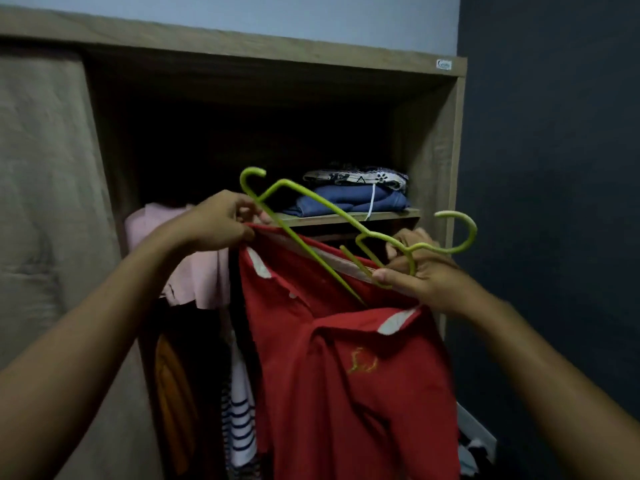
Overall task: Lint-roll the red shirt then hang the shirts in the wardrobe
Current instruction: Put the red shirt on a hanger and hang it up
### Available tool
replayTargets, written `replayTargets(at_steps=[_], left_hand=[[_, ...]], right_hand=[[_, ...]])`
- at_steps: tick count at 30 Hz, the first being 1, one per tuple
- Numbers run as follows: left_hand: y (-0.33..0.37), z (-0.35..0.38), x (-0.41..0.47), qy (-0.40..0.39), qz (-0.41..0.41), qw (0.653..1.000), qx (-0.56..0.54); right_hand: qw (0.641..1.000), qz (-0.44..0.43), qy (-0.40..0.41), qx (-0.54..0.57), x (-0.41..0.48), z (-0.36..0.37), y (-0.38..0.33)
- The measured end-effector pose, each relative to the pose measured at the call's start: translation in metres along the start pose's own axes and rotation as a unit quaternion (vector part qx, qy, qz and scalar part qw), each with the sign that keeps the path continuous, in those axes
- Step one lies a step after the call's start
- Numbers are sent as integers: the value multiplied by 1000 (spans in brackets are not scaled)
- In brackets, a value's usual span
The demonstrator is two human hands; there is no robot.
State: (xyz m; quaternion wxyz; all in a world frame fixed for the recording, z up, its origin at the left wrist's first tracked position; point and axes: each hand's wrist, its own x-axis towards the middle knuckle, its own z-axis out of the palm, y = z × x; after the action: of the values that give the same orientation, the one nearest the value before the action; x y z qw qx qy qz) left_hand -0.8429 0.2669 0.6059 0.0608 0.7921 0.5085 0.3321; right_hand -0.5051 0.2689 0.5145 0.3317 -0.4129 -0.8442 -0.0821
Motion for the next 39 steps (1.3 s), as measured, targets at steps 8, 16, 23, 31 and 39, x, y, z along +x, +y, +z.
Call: replayTargets(at_steps=[8, 16, 23, 31, 39], left_hand=[[-12, 14, -10, 55, -45, 996, -52], [29, 45, -11, 41, -116, 959, -254], [27, 43, -16, 74, -151, 943, -286], [36, 51, -24, 61, -152, 949, -271], [38, 54, -27, 87, -137, 951, -262]], right_hand=[[943, 93, -289, -138, 16, -29, 7], [971, 62, -83, 217, 31, -24, -11], [948, 62, -39, 310, 32, -41, -7], [945, 146, -100, 275, 42, -69, -30], [898, 196, -89, 384, 46, -35, -51]])
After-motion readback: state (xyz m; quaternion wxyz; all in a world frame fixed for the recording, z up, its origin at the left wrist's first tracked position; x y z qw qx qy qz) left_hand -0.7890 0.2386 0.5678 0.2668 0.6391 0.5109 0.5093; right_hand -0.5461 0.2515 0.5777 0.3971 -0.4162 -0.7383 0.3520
